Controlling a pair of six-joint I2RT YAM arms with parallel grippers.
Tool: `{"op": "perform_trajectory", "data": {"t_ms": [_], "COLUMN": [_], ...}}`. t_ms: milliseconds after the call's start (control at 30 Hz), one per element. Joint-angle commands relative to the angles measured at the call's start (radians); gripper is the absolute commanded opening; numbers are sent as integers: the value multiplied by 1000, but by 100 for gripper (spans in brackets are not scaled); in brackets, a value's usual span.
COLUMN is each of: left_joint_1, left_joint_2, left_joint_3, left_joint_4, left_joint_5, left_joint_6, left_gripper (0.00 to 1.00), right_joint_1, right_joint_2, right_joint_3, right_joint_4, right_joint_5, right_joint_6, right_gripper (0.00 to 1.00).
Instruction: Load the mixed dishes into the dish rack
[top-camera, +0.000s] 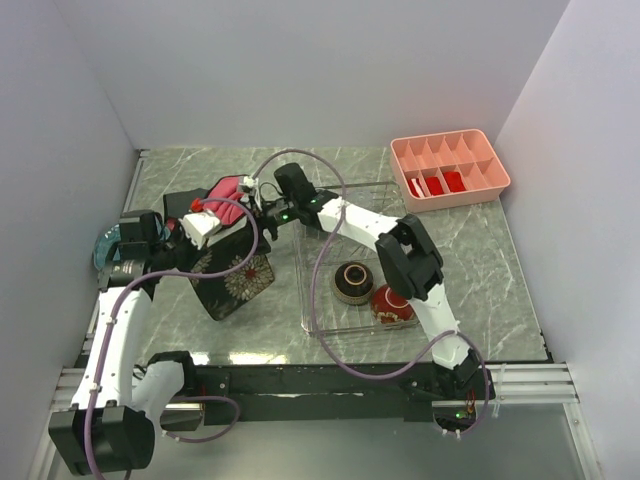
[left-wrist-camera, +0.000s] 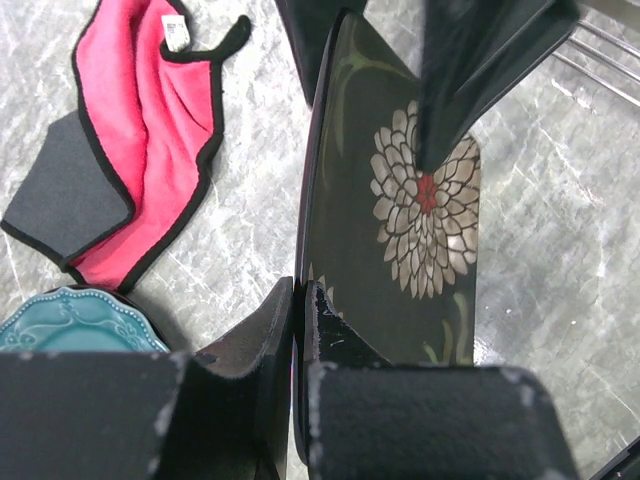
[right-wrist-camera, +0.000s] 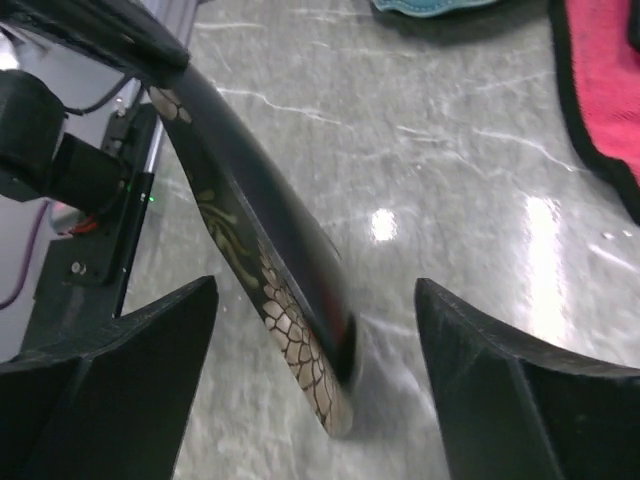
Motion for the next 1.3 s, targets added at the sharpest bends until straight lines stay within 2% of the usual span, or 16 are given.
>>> {"op": "perform_trajectory", "data": {"t_ms": [0,133,233,267,333,433,467,500,533,567,667,733,867,900,1000,1267], "left_joint_1": [5,11,13,13,14,19,19,19,19,18,19,18,19,18,8,-147], "left_joint_2": [-54,-68,-82,-82,-88,-102,-109,-123,-149,-166,-203,-177,-90,-74,-25,24], "left_joint_3": [40,26,15,11,3,-17,-30,-37,-37,-37,-15,58,178,192,190,115], "left_joint_4": [109,120,134,140,165,250,295,363,470,535,748,787,844,849,878,968], "left_joint_5": [42,26,6,-2,-31,-74,-158,-210,-272,-359,-474,-510,-568,-568,-504,-531], "left_joint_6": [-35,-43,-47,-52,-61,-107,-144,-193,-275,-305,-418,-460,-538,-569,-635,-640], "left_gripper": [1,1,1,1,1,1,2,8,18,41,77,83,86,86,84,85], "right_joint_1": [10,13,10,10,7,4,4,0,-2,-10,-34,-45,-48,-48,-51,-66], "right_joint_2": [43,47,30,13,-10,-74,-111,-128,-148,-185,-265,-333,-491,-528,-663,-955], "right_joint_3": [77,71,57,52,37,26,37,46,61,96,134,134,36,8,-87,-276], "right_joint_4": [100,82,50,45,34,10,0,-15,-44,-62,-90,-93,-87,-80,-89,-159], "right_joint_5": [-70,-92,-81,-75,-60,-29,1,29,54,130,253,386,705,879,1125,1581], "right_joint_6": [112,120,105,105,105,97,102,128,133,167,272,310,323,329,314,295], "right_gripper": [79,58,32,14,1,0,0,0,0,0,0,0,0,0,0,0]}}
